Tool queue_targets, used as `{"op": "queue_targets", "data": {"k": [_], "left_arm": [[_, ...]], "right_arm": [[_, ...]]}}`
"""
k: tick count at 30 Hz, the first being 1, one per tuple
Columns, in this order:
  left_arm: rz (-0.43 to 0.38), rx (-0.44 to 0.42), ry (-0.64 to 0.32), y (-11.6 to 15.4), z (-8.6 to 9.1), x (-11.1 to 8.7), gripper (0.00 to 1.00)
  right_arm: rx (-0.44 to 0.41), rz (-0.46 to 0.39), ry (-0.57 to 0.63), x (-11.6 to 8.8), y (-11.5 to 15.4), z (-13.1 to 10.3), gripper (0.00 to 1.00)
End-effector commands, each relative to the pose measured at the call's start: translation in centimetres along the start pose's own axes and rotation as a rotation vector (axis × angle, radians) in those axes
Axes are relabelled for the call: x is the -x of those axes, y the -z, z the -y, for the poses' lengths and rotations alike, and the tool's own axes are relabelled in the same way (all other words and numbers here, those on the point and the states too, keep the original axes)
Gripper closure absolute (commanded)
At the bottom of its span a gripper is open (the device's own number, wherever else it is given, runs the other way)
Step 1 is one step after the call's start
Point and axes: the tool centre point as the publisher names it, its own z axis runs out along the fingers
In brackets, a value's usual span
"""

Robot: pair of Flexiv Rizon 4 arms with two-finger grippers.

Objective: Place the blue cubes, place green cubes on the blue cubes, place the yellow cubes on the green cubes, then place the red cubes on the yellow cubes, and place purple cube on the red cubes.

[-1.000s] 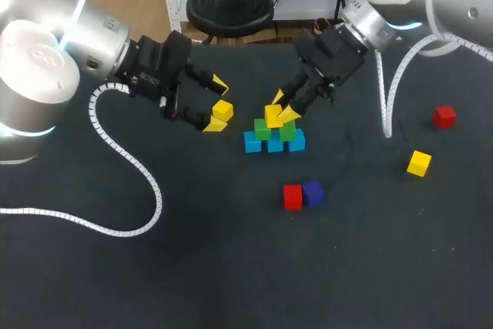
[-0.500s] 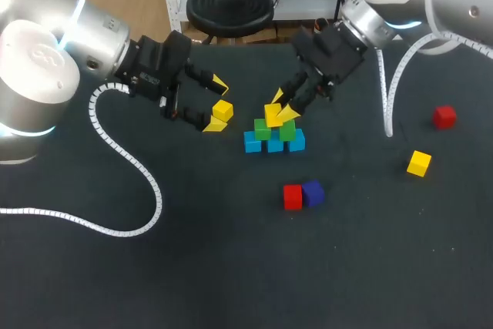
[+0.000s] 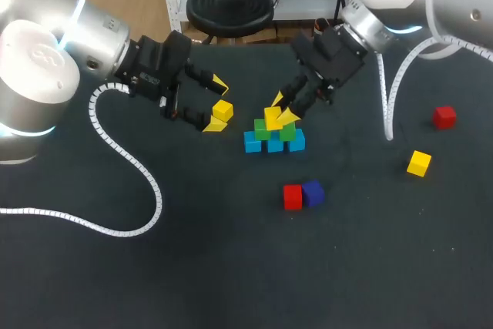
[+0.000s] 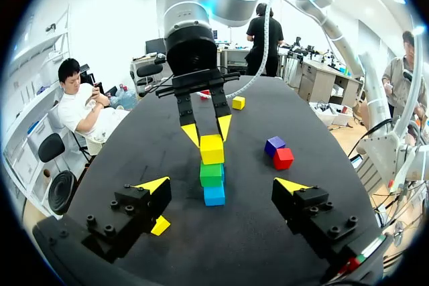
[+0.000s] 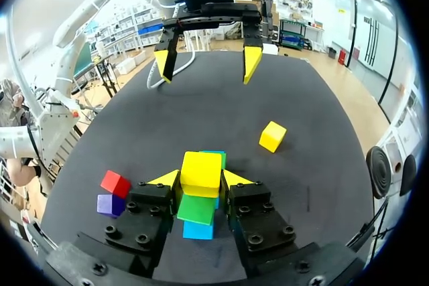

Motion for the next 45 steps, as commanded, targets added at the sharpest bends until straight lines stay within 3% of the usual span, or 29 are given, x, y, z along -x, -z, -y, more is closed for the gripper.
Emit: {"op": "queue_targets", "data": {"k": [1,45], "left_arm": [[0.003,0.0,-0.003,0.04,0.0,-0.1,0.0],[0.003,0.0,-0.003,0.04,0.0,-0.1,0.0]], "right_arm": [[-0.004,0.0,0.001,0.03,0.02,-0.08,1.0],[-0.021,0.018,0.024,-0.2,0.16,0.63,1.0]]}}
